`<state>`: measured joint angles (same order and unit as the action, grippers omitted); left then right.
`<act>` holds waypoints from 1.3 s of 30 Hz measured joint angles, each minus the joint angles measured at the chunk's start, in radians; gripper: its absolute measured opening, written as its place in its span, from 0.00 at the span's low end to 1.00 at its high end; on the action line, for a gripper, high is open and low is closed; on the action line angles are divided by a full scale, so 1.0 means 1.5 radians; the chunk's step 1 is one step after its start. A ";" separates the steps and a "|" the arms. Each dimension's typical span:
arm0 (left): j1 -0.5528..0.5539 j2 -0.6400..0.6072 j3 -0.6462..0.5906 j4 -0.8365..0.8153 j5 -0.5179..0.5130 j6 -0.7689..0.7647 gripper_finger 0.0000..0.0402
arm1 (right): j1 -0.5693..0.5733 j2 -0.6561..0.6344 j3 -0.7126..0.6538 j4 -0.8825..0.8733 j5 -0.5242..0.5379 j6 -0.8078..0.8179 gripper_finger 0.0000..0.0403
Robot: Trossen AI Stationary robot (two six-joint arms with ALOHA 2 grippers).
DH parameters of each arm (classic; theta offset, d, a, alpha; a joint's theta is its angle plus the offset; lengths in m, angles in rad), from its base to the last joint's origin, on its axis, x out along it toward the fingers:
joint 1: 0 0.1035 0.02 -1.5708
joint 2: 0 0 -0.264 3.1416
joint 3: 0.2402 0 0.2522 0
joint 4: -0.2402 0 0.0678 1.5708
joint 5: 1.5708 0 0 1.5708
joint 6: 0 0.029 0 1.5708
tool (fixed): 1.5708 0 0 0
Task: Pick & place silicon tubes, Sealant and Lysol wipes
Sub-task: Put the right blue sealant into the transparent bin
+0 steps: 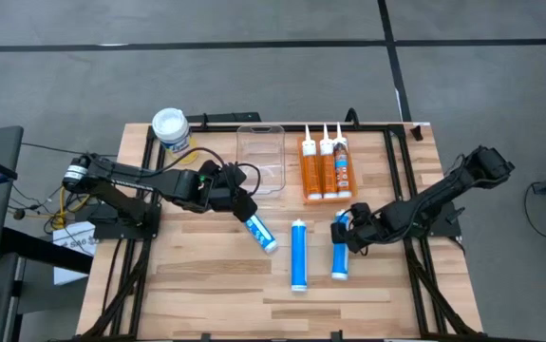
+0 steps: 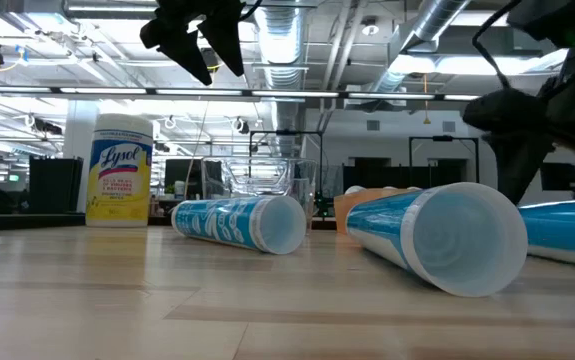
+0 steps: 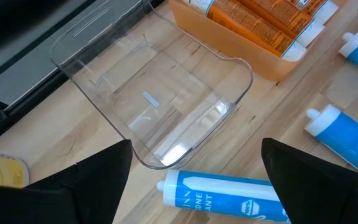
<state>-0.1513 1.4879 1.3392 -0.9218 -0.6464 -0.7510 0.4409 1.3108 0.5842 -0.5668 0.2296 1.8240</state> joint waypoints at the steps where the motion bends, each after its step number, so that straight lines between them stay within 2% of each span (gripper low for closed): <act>1: 0.000 0.000 0.000 0.001 0.000 0.000 0.87 | 0.000 0.015 0.000 0.009 -0.009 0.000 0.81; 6: 0.000 0.000 0.000 0.004 0.004 0.000 0.87 | -0.001 0.079 0.004 0.028 -0.042 -0.004 0.81; 11: 0.000 0.000 0.000 0.005 0.016 0.000 0.87 | 0.001 0.093 0.022 -0.008 -0.048 0.008 0.77; 15: 0.000 0.000 0.000 0.006 0.022 0.000 0.87 | -0.008 0.094 0.027 -0.031 -0.062 0.011 0.68; 20: 0.000 0.000 0.000 0.006 0.022 0.000 0.87 | -0.007 0.103 0.027 -0.032 -0.065 0.006 0.50; 21: 0.000 0.000 0.000 0.006 0.022 0.000 0.87 | -0.005 0.101 0.027 -0.032 -0.064 0.006 0.50; 30: 0.000 0.000 0.000 0.016 0.022 0.000 0.87 | 0.004 0.009 0.022 -0.002 -0.080 0.002 0.50; 39: 0.000 0.000 0.000 0.074 0.021 0.003 0.87 | -0.006 -0.099 0.054 0.091 -0.012 -0.072 0.50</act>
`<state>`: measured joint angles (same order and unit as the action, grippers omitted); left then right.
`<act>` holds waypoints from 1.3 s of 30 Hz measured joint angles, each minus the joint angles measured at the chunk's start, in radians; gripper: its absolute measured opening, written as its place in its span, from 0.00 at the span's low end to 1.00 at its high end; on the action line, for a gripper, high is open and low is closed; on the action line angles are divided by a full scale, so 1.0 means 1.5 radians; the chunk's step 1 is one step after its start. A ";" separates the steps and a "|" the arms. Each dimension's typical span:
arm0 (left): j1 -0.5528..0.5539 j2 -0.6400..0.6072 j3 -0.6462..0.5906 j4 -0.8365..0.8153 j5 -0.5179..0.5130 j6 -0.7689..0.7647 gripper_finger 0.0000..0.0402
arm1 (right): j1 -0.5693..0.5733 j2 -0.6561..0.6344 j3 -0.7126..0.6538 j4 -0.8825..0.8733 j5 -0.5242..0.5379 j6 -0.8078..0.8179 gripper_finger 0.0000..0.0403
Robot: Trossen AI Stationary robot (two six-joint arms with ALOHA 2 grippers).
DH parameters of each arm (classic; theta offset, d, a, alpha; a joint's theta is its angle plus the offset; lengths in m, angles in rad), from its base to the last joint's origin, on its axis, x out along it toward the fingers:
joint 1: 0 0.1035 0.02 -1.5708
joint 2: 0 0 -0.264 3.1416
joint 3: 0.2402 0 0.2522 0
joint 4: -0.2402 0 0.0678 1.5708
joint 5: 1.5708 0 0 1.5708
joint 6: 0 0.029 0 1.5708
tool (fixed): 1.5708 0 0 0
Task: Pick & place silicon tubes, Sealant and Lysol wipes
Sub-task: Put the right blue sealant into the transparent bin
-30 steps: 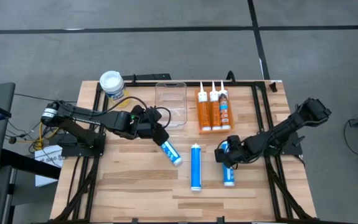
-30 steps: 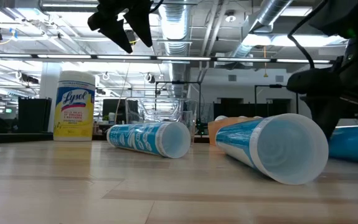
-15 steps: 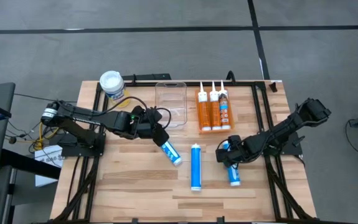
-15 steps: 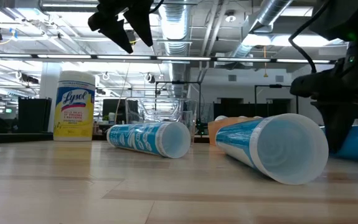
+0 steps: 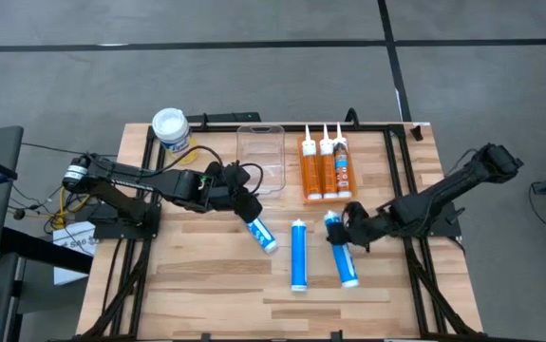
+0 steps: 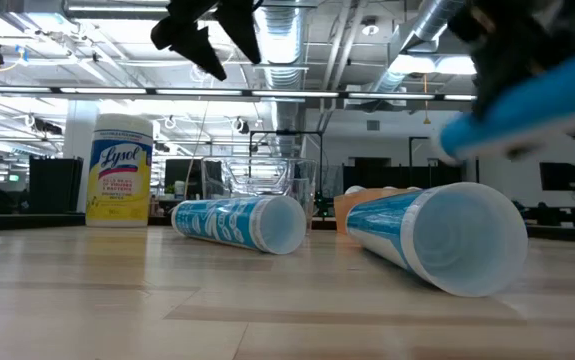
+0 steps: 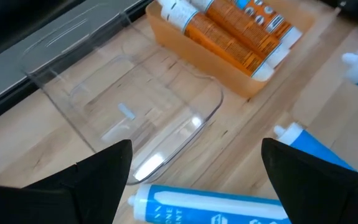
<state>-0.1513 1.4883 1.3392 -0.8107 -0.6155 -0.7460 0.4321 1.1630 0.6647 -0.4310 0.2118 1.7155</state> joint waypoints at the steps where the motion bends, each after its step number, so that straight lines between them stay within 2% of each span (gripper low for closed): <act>1: 0.000 0.000 0.000 0.007 0.000 0.003 0.87 | -0.006 -0.010 0.008 0.007 0.012 -0.019 0.50; 5: 0.000 0.000 0.000 0.032 -0.001 0.014 0.87 | -0.041 -0.035 0.048 0.044 0.047 -0.112 0.50; 10: 0.000 0.000 0.000 0.078 -0.001 0.012 0.87 | -0.103 -0.041 0.099 0.098 0.049 -0.254 0.50; 15: 0.000 0.000 0.000 0.150 0.007 0.010 0.87 | -0.178 -0.041 0.138 0.114 0.010 -0.383 0.50; 20: 0.000 0.000 0.000 0.229 0.066 0.011 0.87 | -0.251 -0.041 0.150 0.144 -0.035 -0.471 0.50; 31: 0.000 0.000 0.000 0.423 0.215 0.012 0.87 | -0.331 -0.041 0.151 0.248 -0.145 -0.561 0.50; 39: 0.000 0.005 0.000 0.519 0.215 -0.029 0.87 | -0.333 -0.041 0.152 0.342 -0.180 -0.591 0.50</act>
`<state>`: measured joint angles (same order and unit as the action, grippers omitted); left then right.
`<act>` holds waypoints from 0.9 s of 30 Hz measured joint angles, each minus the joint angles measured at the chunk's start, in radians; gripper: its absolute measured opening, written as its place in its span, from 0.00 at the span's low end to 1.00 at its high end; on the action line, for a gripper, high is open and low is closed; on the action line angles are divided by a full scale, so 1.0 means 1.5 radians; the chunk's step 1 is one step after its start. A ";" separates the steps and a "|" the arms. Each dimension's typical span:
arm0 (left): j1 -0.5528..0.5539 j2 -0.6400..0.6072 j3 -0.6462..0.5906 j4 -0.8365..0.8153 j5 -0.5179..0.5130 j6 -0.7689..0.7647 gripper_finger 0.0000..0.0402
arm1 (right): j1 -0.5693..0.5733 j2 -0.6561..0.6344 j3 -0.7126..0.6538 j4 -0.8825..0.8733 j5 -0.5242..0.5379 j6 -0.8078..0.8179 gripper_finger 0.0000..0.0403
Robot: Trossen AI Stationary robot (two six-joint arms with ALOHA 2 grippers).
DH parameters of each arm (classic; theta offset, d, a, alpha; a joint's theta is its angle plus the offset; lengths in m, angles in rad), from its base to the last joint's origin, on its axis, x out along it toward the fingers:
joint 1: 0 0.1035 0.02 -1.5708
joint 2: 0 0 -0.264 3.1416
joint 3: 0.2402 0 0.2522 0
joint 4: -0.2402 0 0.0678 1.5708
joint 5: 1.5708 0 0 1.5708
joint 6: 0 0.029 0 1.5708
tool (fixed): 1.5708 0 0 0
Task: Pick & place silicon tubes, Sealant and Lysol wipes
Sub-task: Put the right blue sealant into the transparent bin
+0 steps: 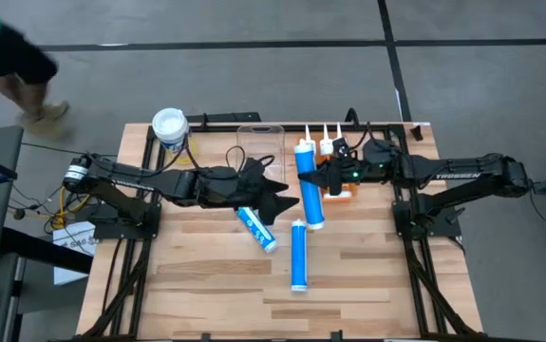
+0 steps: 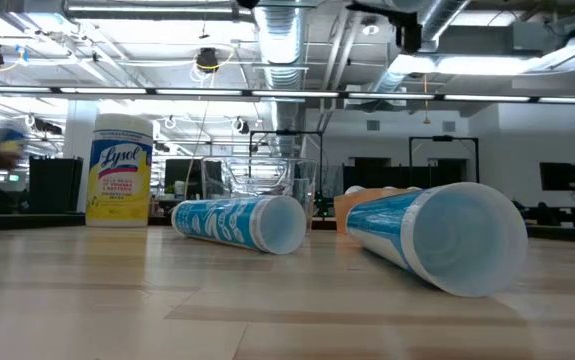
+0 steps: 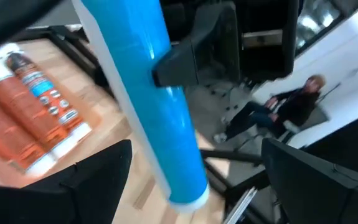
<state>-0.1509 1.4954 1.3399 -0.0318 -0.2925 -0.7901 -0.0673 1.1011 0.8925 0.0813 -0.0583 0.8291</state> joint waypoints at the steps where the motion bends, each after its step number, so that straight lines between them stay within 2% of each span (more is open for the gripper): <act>1: 0.000 0.005 0.000 0.014 -0.001 -0.005 0.87 | 0.000 0.000 0.000 0.009 -0.003 0.000 0.50; 7: 0.000 0.037 -0.001 0.026 -0.024 -0.029 0.87 | 0.001 0.000 0.000 0.050 -0.032 0.002 0.50; 9: 0.000 0.049 0.000 0.060 -0.023 -0.032 0.87 | 0.001 0.000 0.000 0.063 -0.039 0.005 0.50; 13: 0.000 0.066 0.000 0.116 -0.024 -0.026 0.87 | 0.001 0.000 0.000 0.061 -0.040 0.005 0.50; 27: 0.012 0.097 0.000 0.192 -0.028 -0.041 0.87 | 0.001 0.020 0.000 0.113 -0.031 0.018 0.50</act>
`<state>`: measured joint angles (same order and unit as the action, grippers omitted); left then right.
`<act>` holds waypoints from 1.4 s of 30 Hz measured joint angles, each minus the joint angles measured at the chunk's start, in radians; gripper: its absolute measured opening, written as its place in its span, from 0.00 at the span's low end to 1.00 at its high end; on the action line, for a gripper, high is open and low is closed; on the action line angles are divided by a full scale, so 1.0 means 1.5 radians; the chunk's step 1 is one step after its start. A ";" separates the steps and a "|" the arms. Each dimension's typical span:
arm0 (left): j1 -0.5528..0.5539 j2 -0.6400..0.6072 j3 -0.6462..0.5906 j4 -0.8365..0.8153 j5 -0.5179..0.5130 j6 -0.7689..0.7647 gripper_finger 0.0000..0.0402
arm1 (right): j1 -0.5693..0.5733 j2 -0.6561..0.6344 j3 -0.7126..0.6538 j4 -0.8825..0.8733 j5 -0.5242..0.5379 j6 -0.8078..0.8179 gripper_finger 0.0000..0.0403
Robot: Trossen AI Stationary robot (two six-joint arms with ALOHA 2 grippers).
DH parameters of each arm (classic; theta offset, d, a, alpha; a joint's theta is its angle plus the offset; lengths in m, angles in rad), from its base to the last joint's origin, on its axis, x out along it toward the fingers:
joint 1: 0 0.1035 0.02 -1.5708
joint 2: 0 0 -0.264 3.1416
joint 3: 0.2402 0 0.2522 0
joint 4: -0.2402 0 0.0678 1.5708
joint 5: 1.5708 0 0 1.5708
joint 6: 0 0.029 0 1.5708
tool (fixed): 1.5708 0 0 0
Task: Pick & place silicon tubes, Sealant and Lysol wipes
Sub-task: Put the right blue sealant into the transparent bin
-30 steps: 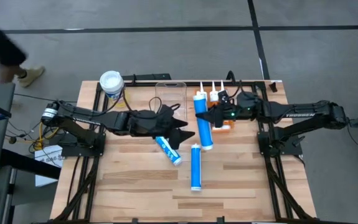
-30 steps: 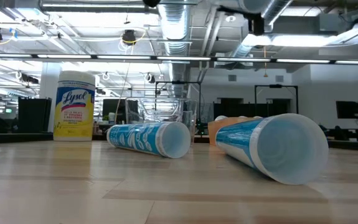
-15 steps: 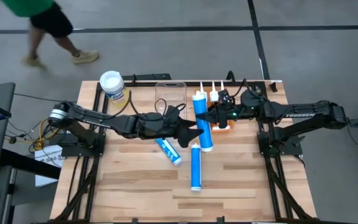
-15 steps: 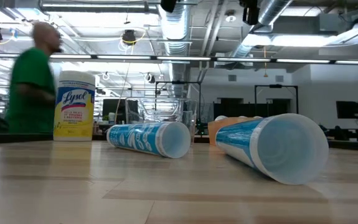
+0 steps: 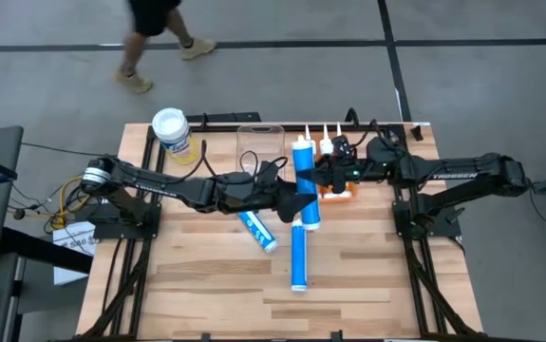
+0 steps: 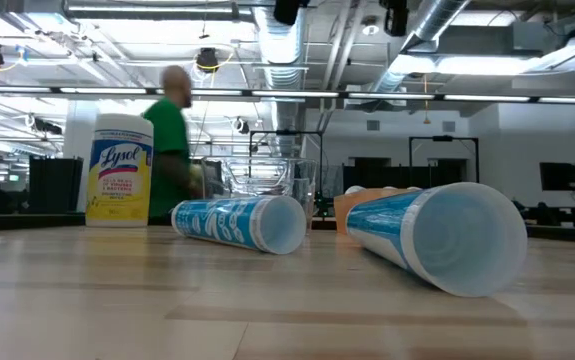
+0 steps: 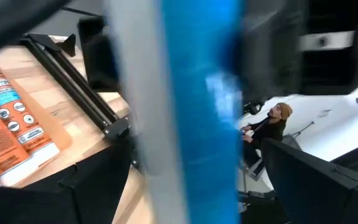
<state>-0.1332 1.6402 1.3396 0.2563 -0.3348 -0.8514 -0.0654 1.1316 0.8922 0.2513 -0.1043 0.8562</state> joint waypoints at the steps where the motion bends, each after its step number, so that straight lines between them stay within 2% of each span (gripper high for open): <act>1: 0.001 0.000 0.000 -0.002 0.000 -0.002 0.87 | 0.000 0.009 0.002 0.015 0.000 0.001 0.50; 5: 0.002 0.000 0.000 -0.006 -0.002 -0.007 0.87 | 0.000 0.033 0.000 0.035 -0.001 0.006 0.50; 8: 0.002 0.000 0.000 -0.015 -0.003 -0.021 0.83 | -0.002 0.038 0.000 0.041 -0.003 0.012 0.50; 11: 0.002 0.000 0.000 -0.034 -0.007 -0.026 0.74 | -0.002 0.051 0.001 0.057 -0.005 0.014 0.50; 17: 0.002 0.000 -0.001 -0.038 -0.012 -0.038 0.49 | -0.008 0.053 0.000 0.066 -0.016 0.017 0.49; 22: 0.002 -0.001 0.000 -0.054 -0.019 -0.045 0.49 | -0.010 0.053 0.000 0.068 -0.021 0.015 0.50; 25: 0.002 -0.001 0.001 -0.068 -0.023 -0.038 0.49 | -0.011 0.052 0.000 0.068 -0.025 0.012 0.58; 28: 0.001 -0.002 0.001 -0.093 -0.039 -0.034 0.49 | -0.026 0.043 0.000 0.055 -0.059 0.004 0.66; 34: 0.005 -0.017 -0.002 -0.187 -0.110 -0.054 0.49 | -0.074 0.004 0.001 -0.069 -0.127 -0.040 0.71; 38: 0.016 -0.053 0.000 -0.267 -0.170 -0.076 0.49 | -0.097 -0.033 0.000 -0.216 -0.114 -0.101 0.72; 42: 0.049 -0.067 -0.001 -0.354 -0.206 -0.100 0.49 | -0.107 -0.078 0.001 -0.347 -0.046 -0.170 0.72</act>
<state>-0.0596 1.5402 1.3388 -0.2749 -0.6435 -1.0022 -0.2258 1.0151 0.8936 -0.2694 -0.1734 0.6009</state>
